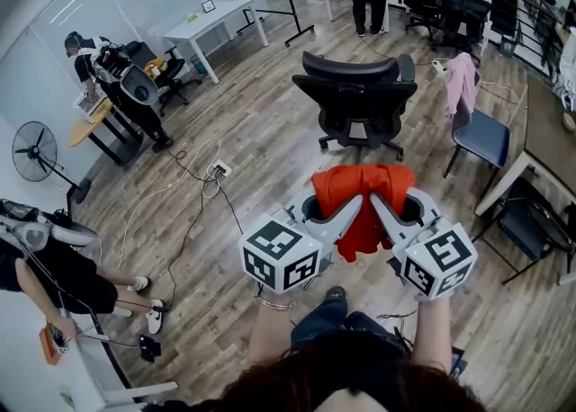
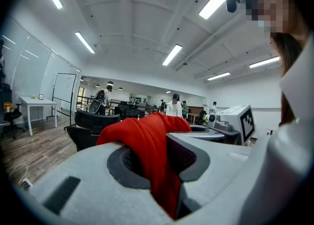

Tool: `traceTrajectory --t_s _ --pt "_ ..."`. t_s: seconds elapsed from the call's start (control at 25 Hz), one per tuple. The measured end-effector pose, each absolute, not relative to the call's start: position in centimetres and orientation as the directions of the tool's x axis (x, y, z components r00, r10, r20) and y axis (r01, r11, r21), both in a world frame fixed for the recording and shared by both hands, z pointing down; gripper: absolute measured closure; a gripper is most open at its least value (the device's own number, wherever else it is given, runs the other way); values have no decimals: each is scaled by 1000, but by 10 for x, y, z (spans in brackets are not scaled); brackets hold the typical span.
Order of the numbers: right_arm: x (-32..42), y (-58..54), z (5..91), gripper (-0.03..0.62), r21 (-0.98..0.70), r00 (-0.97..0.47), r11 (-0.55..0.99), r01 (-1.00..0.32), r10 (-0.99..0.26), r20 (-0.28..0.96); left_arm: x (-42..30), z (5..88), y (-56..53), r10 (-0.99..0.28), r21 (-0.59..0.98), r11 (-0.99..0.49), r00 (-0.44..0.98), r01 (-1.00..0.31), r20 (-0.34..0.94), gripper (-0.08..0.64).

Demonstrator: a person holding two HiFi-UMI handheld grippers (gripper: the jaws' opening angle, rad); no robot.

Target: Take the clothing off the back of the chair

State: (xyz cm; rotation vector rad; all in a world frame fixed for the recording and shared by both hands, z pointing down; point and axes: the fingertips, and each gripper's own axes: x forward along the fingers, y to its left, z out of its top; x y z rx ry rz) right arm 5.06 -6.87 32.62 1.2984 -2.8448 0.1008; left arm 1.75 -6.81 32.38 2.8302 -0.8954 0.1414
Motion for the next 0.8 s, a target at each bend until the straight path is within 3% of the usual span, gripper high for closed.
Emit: traceTrajectory --t_s 0.8 --pt "48 -116 344 522 -68 -639 635 -770 -765 85 15 342 -117 -524 188 -812 833 -552 178 457"
